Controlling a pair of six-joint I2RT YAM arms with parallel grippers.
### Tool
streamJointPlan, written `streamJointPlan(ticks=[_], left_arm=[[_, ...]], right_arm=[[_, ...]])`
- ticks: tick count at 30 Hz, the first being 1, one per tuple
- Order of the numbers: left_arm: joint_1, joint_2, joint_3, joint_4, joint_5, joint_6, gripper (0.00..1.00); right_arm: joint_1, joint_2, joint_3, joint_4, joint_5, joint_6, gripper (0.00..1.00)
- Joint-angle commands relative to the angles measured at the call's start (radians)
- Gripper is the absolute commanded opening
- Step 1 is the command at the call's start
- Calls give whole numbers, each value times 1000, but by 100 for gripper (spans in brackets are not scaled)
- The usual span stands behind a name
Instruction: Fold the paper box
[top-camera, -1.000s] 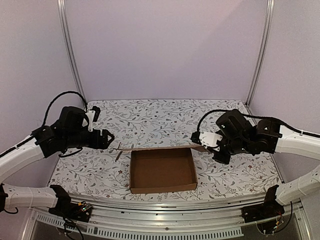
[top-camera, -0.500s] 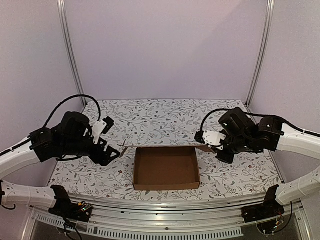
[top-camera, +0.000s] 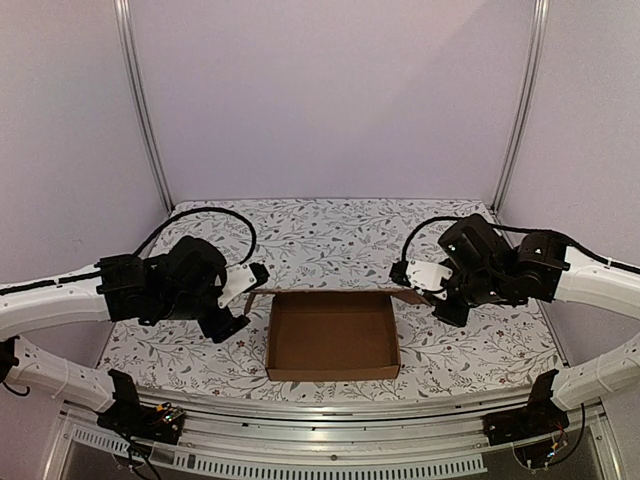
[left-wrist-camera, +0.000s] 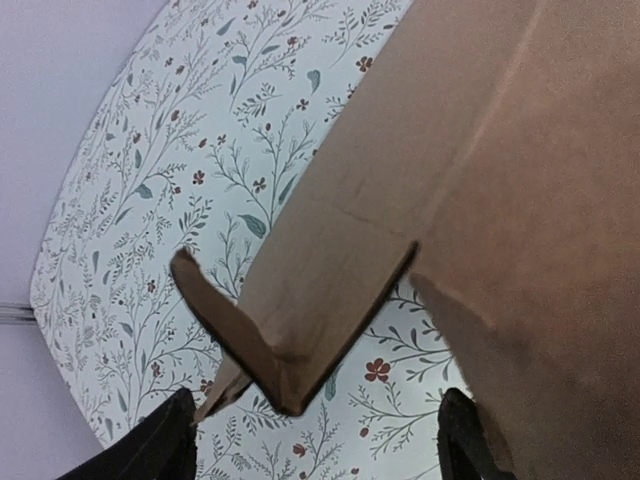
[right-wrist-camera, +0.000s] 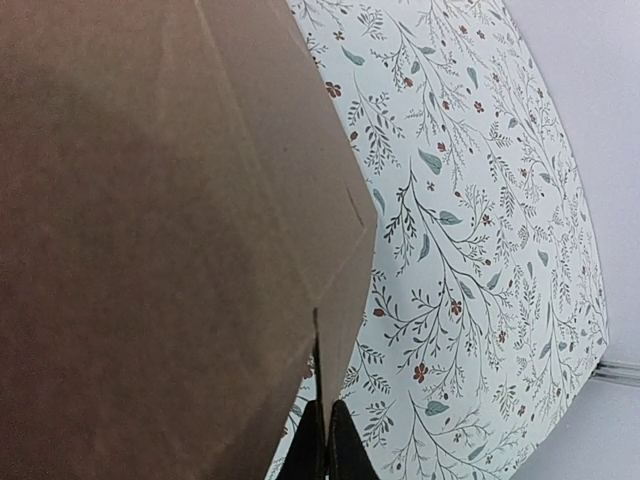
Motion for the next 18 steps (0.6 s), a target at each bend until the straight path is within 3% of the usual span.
streamJointPlan(ticks=[1,6,13,18], left_arm=[[-14,-9,-10,66,-103,103,80],[-15,-20,-18,99,-100,145,76],[-11,-38,-24,139,-21,211,62],[13,-73,-42,153,64,227,61]], right_arm=[[-6,-29,-4,-7,-32,10,0],[-5,-36,-10,5,-43,16,0],[-5,-43,-13,7,-56,23,0],[-6,-51,-18,8,-61,25,0]])
